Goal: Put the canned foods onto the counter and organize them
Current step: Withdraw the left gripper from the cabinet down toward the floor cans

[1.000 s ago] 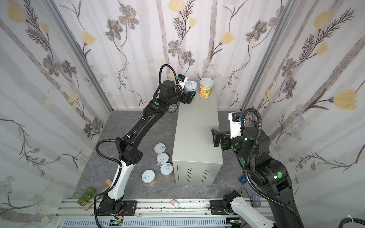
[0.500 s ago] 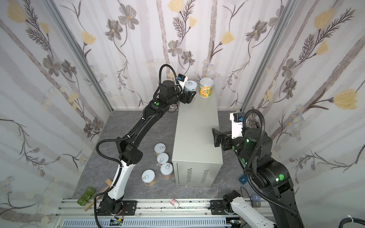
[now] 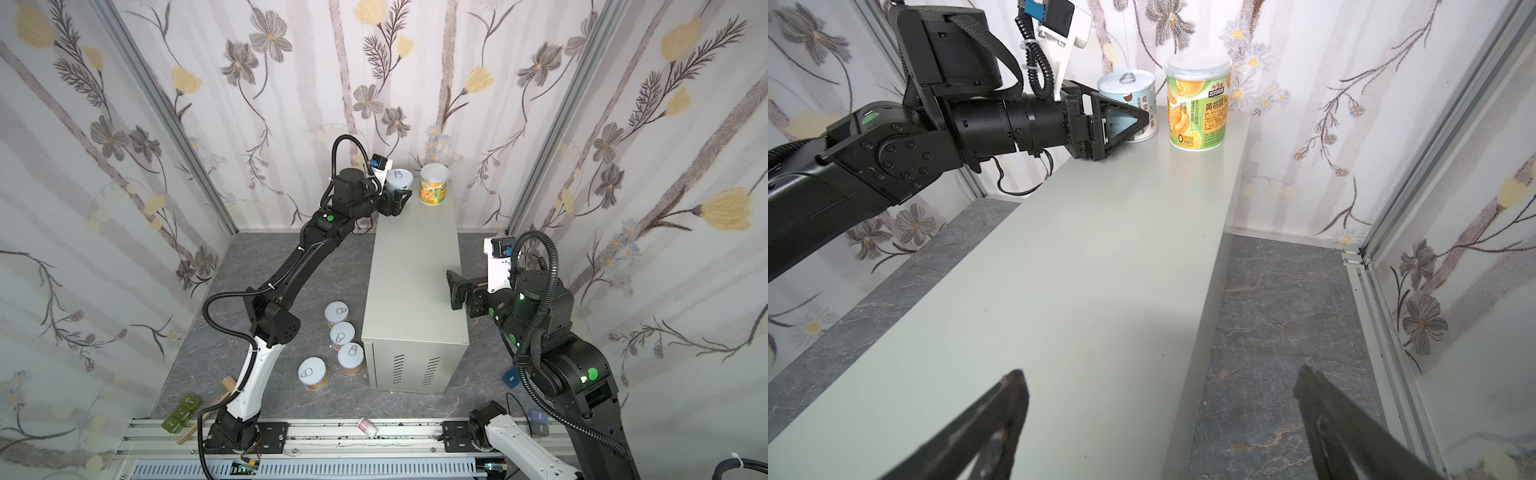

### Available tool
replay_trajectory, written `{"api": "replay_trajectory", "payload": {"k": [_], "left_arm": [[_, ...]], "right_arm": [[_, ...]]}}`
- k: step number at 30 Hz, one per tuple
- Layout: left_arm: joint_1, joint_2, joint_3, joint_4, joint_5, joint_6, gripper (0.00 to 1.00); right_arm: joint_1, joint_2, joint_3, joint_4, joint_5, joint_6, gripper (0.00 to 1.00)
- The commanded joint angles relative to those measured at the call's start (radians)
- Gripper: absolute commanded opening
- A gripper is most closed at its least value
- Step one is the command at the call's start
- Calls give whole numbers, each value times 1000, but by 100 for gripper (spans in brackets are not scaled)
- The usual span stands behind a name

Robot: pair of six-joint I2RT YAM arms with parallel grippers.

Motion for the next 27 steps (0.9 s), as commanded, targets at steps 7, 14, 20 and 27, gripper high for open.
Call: {"api": "replay_trajectory", "payload": {"k": [7,14,20,27], "left_arm": [[2,15,7,-8,34,-11,84],[3,10,12,-9,36,-18,100],[7,-30,34,-83,53,-3,100],[9,-221,-179,-92,68,14,100]], "right_arm": [[0,1,1,16,-17,1,100],[1,-1,3,13,-14,-1,100],[1,4,19,12,-10,0,100],[1,8,50,20,37,14,100]]}}
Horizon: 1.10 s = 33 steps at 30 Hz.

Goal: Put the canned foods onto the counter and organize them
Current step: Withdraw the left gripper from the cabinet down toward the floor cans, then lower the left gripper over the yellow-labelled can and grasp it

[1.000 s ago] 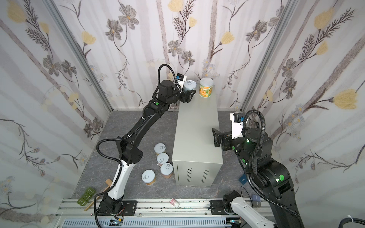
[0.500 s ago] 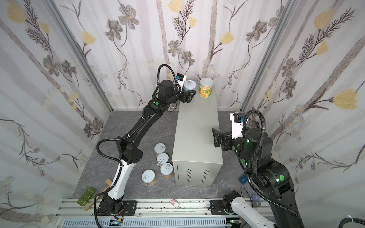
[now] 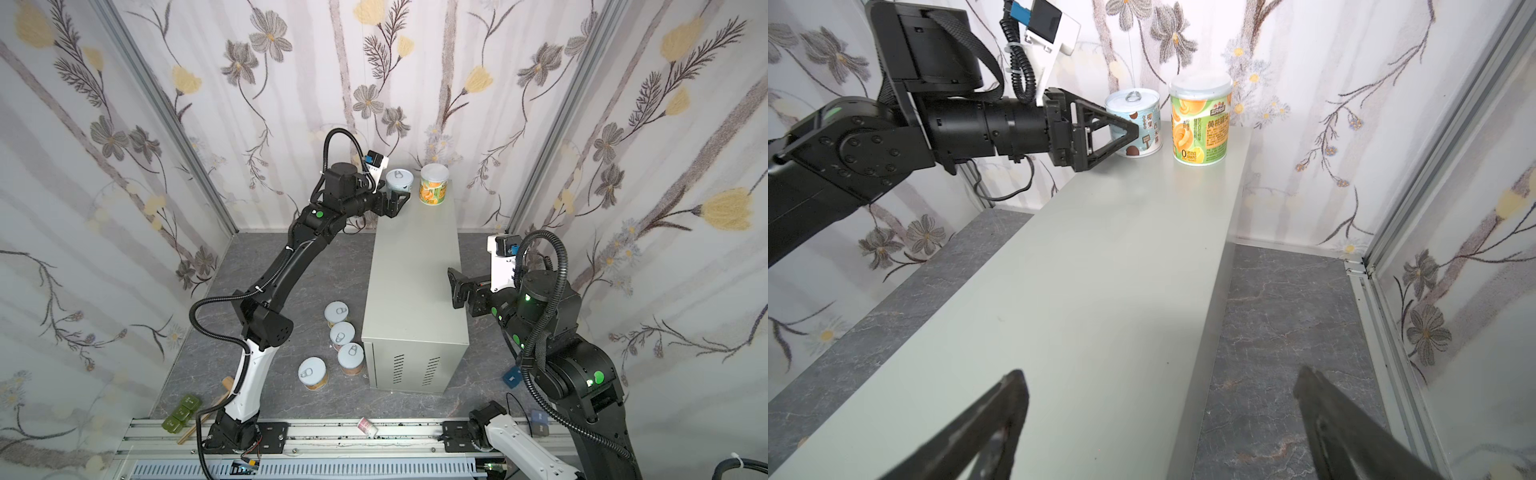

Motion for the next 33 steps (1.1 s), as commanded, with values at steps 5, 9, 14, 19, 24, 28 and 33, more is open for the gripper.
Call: {"api": "replay_trajectory", "payload": {"k": [5,9,14,19,24,28,33], "left_arm": [[7,-304,-403,84,-41,17,100],[9,-471,-595,51,-114,11,100],[11,-733,-951,61,-235,6,100],[14,-1003,-1250,-19,-337,2,100],[12,-1245,-1438,-136,-375,-129,100],[4,-1340,-1550,-248,-384,-257,100],[-57,-1376,-1621,-356,-407,-386,100]], "right_arm": [[-1,18,29,18,41,19,100],[-5,50,65,6,2,27,100],[-21,94,99,0,5,29,100],[-67,87,65,58,11,6,100],[-140,59,33,141,-28,-57,100],[-232,149,146,44,-131,-59,100],[-243,186,172,41,-184,-59,100]]}}
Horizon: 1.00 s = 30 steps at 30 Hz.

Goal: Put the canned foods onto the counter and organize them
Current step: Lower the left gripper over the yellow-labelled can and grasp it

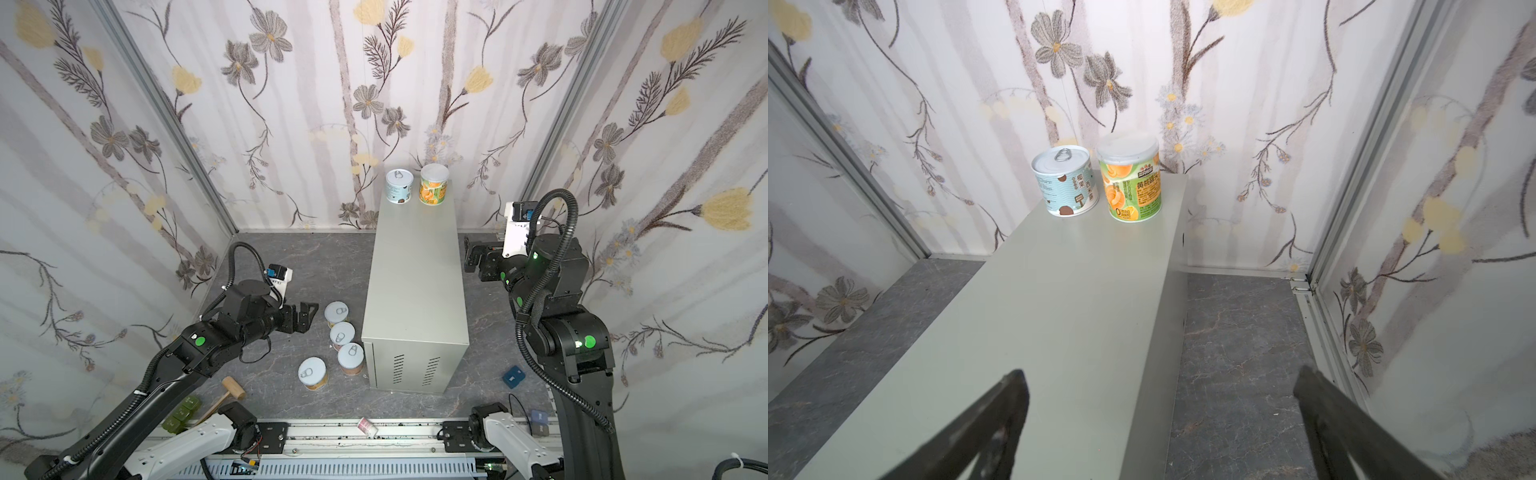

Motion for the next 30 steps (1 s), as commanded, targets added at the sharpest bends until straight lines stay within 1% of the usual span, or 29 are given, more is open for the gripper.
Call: {"api": "replay_trajectory", "payload": {"k": [1,4,7,9,13,15,20,25,30], "left_arm": [[-46,-20,-28,-98,-50,-138,100],[-100,-20,-40,-146,-67,-195,100],[-151,1,-58,-192,-67,-247,100],[-197,22,-75,-201,-70,-277,100],[-294,82,-108,-226,-121,-357,100],[-320,108,-124,-237,-133,-396,100],[-356,138,-188,-219,-104,-466,100],[-366,163,-254,-140,-56,-475,100],[-386,205,-288,-112,-64,-491,100]], "right_arm": [[-4,20,15,-1,-90,-17,100],[-4,10,-14,34,-131,-9,100],[-4,-16,-63,80,-148,-7,100],[-4,-22,-88,95,-150,-6,100],[-4,-18,-120,110,-143,-6,100],[-4,-24,-133,125,-146,-6,100],[-4,-23,-139,142,-155,-14,100],[-4,-35,-175,175,-163,-6,100],[-4,-44,-191,185,-168,1,100]]}}
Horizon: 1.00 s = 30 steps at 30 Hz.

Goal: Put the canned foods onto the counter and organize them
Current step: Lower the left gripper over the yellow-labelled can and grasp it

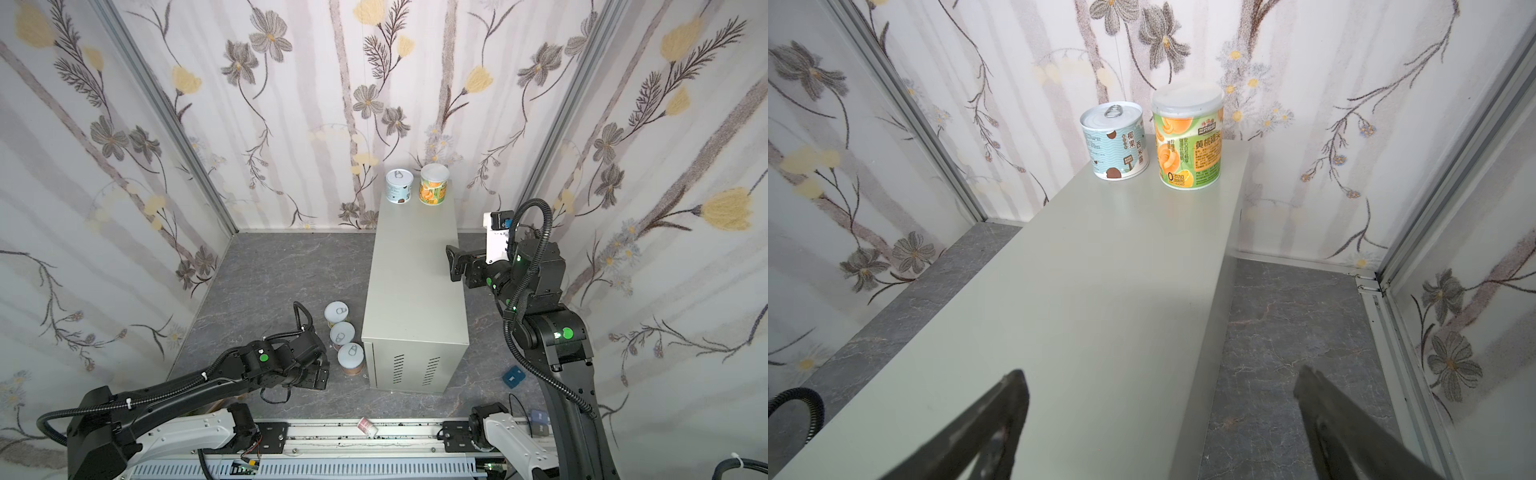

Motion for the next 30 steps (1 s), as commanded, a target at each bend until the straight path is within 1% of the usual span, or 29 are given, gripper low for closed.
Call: {"api": "replay_trajectory", "payload": {"k": [1,6,7,11,19,25,27,30], "left_arm": [[-7,20,-24,44,-5,-34,100],[-8,40,-47,82,-31,-21,95],[-8,41,-55,96,-32,-10,92],[-9,58,-58,116,-48,20,89],[-4,119,-50,146,-78,63,86],[0,131,-33,150,-97,82,73],[1,119,-16,135,-109,90,72],[12,83,9,113,-118,110,66]], "right_arm": [[0,-4,-7,69,-23,4,100],[0,-10,-9,69,-47,-5,100],[0,-10,-11,70,-49,-6,100],[0,-15,-22,75,-55,-9,100],[0,-18,-26,77,-64,-11,100],[0,-25,-27,75,-75,-17,100],[0,-23,-25,75,-81,-17,100],[0,-22,-25,79,-91,-18,100]]}}
